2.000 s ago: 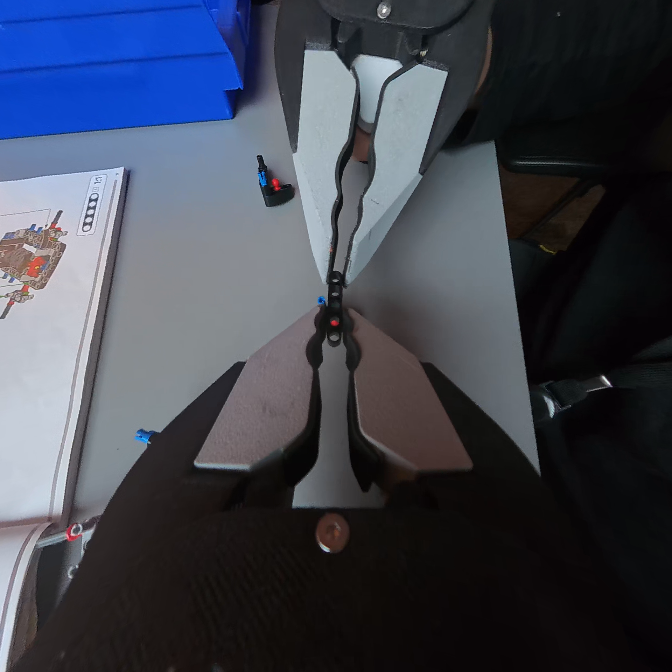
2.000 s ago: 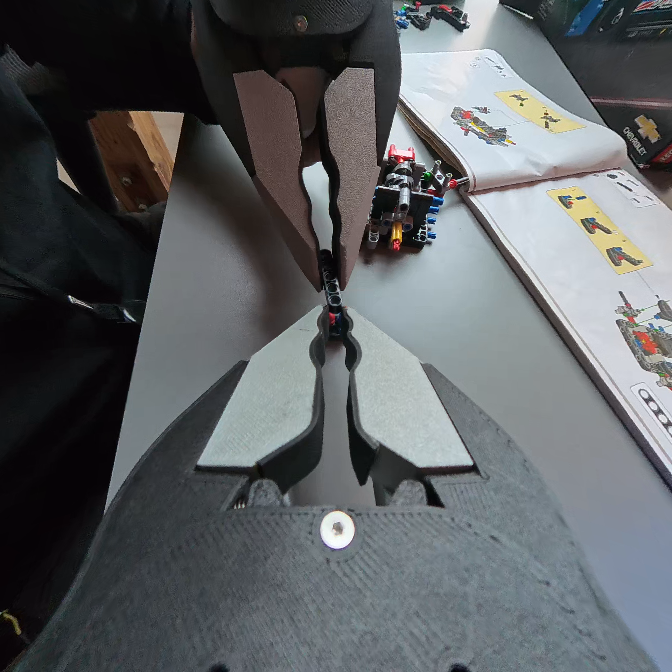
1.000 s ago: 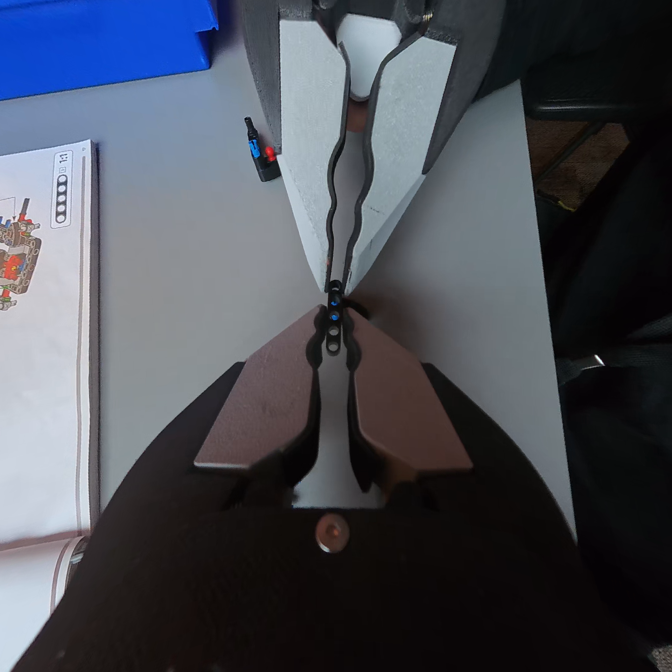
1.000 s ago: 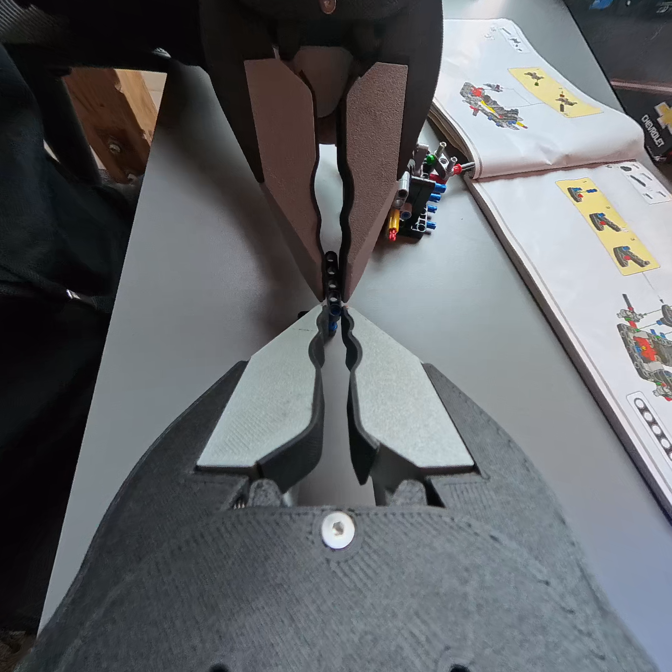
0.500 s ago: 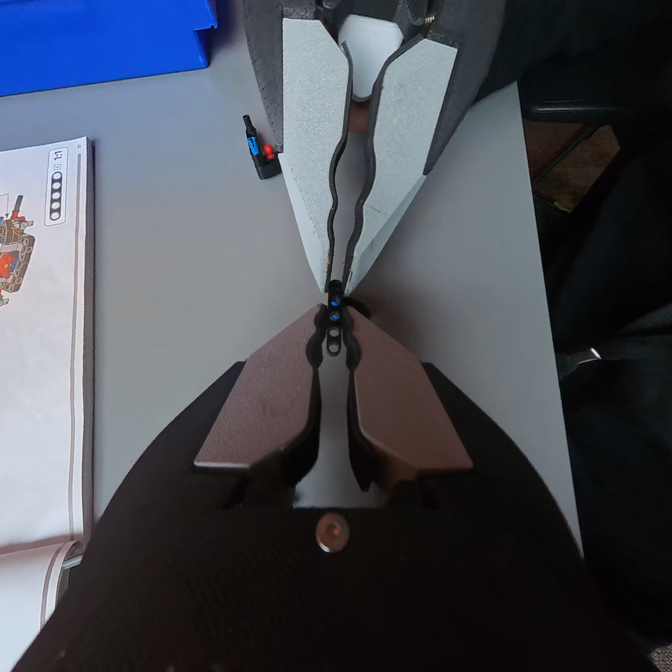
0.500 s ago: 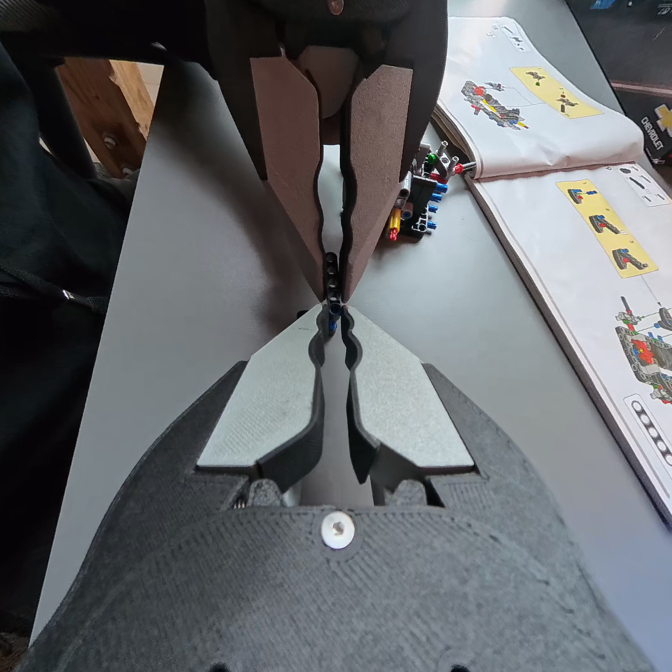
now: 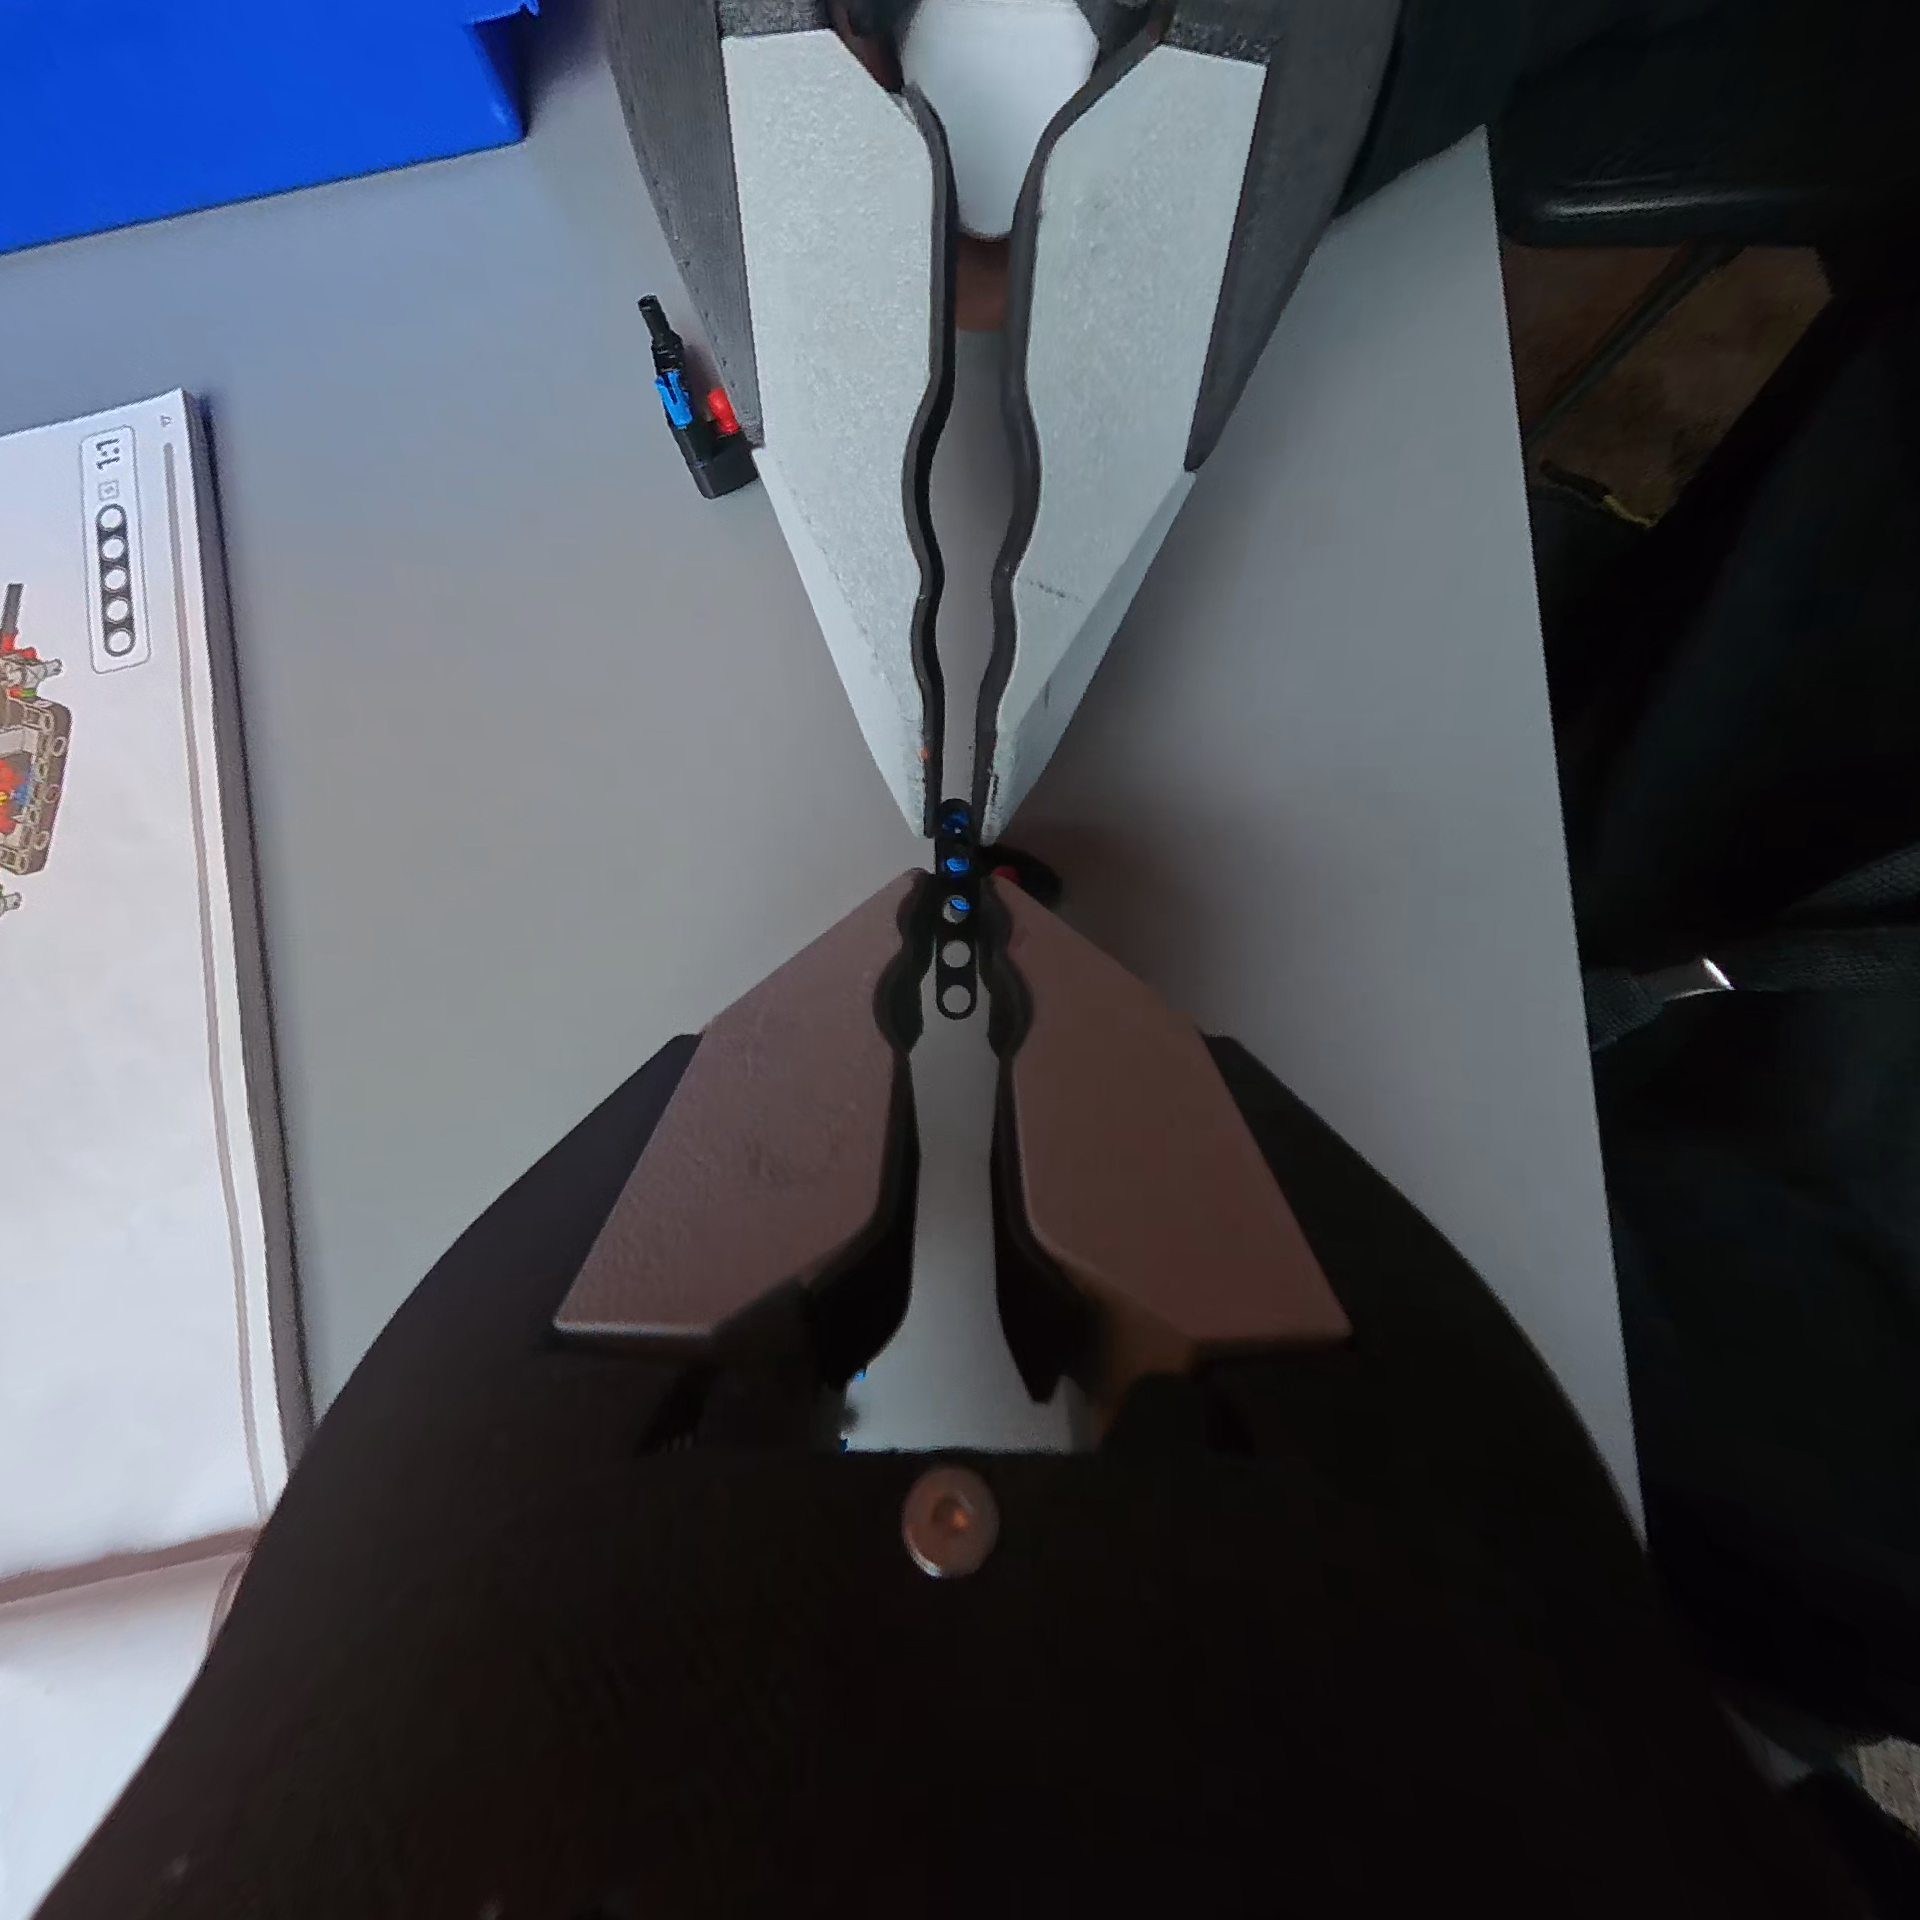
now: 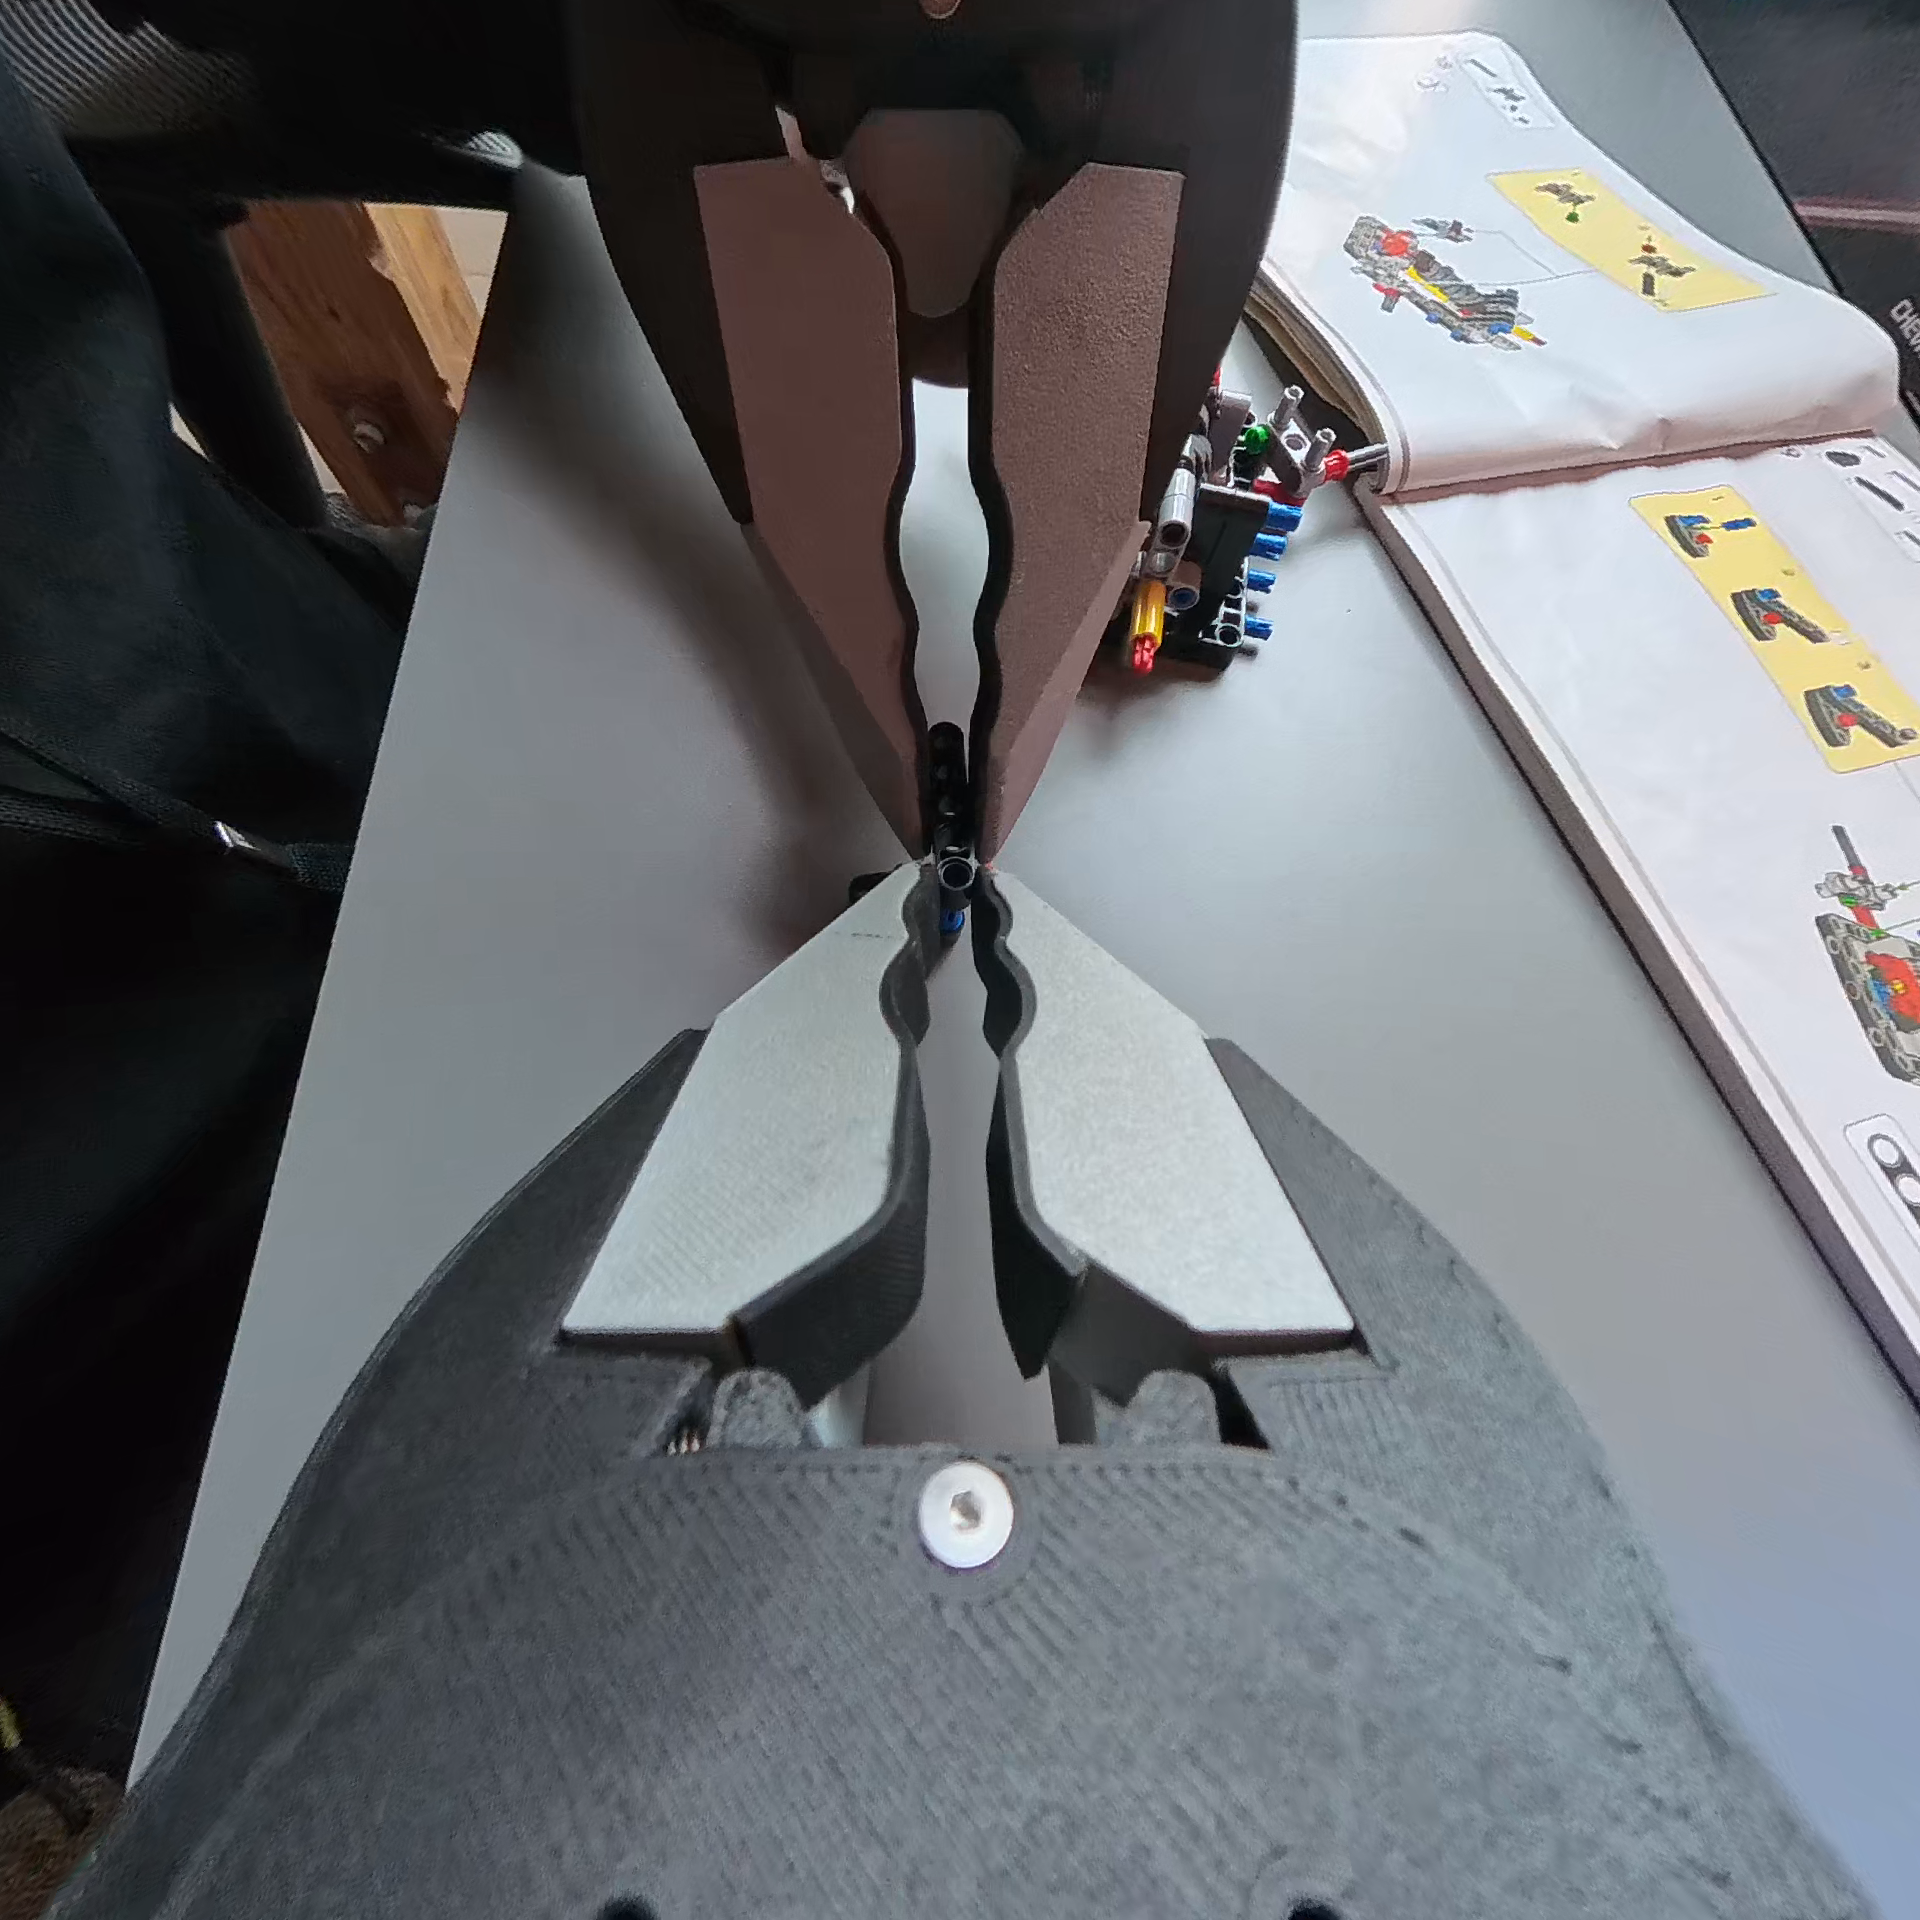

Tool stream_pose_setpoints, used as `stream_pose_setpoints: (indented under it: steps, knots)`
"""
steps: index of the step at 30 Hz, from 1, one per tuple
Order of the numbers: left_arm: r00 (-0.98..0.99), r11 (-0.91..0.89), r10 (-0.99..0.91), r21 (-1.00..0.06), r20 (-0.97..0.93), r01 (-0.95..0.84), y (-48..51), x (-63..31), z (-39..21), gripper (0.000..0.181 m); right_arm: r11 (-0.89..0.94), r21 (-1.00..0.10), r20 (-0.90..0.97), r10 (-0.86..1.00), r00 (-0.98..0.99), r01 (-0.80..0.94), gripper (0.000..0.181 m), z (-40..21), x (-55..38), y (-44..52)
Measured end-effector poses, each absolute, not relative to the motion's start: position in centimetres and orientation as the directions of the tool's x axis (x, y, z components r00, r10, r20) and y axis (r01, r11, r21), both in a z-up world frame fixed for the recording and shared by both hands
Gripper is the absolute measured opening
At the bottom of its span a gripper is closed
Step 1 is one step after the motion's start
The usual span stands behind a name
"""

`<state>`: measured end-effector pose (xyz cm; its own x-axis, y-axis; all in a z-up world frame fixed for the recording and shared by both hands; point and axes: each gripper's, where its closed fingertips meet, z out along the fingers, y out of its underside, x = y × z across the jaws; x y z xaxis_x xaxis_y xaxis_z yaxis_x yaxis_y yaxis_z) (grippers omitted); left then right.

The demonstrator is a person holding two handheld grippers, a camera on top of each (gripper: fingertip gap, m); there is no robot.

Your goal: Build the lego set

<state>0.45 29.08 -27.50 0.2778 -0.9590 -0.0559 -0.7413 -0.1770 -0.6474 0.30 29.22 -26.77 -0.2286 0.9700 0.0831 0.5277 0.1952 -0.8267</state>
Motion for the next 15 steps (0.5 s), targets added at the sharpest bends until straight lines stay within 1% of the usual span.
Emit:
stream_pose_setpoints:
  steps: [2,3,4,5,6,7,9,10,12,13,15]
  knots:
    - [0.263,-0.174,-0.964,-0.634,-0.048,-0.754,28.9,0.6,-27.5,0.004,0.191,-0.822,0.069,0.969,-0.238,0.537,0.002,-26.9,0.4,29.0]
    - [0.247,-0.172,-0.968,-0.634,-0.032,-0.754,28.6,1.0,-27.6,0.003,0.211,-0.772,0.061,0.964,-0.26,0.6,0.003,-28.3,0.7,28.8]
    - [0.231,-0.166,-0.972,-0.598,-0.033,-0.784,28.3,1.0,-28.3,0.003,0.249,-0.74,0.089,0.957,-0.277,0.625,0.001,-29.0,0.7,28.4]
    - [0.234,-0.155,-0.97,-0.591,-0.059,-0.792,28.5,0.9,-28.2,0.004,0.302,-0.716,0.155,0.948,-0.278,0.629,0.003,-29.1,0.7,28.6]
    - [0.255,-0.154,-0.963,-0.605,-0.084,-0.781,29.0,0.8,-27.8,0.004,0.326,-0.723,0.206,0.943,-0.26,0.609,0.002,-28.7,0.6,29.1]
    - [0.27,-0.149,-0.958,-0.639,-0.094,-0.755,29.3,0.9,-26.9,0.004,0.29,-0.761,0.19,0.955,-0.229,0.58,0.003,-27.8,0.6,29.5]
    - [0.28,-0.175,-0.959,-0.693,-0.039,-0.699,29.2,1.0,-25.6,0.004,0.156,-0.835,0.046,0.975,-0.216,0.528,0.003,-26.3,0.6,29.3]
    - [0.289,-0.184,-0.957,-0.705,-0.032,-0.685,29.3,0.9,-25.4,0.004,0.125,-0.846,0.014,0.977,-0.213,0.518,0.003,-26.1,0.6,29.4]
    - [0.308,-0.181,-0.949,-0.685,-0.067,-0.706,29.8,0.2,-25.9,0.004,0.119,-0.843,0.027,0.983,-0.18,0.524,0.0,-26.3,0.8,30.1]
    - [0.317,-0.183,-0.945,-0.681,-0.076,-0.709,29.9,-0.2,-26.0,0.004,0.126,-0.847,0.042,0.984,-0.17,0.517,0.002,-26.2,0.9,30.4]
    - [0.32,-0.196,-0.946,-0.699,-0.05,-0.687,29.5,-0.3,-25.8,0.004,0.111,-0.869,0.048,0.989,-0.142,0.481,0.022,-25.5,0.6,30.7]
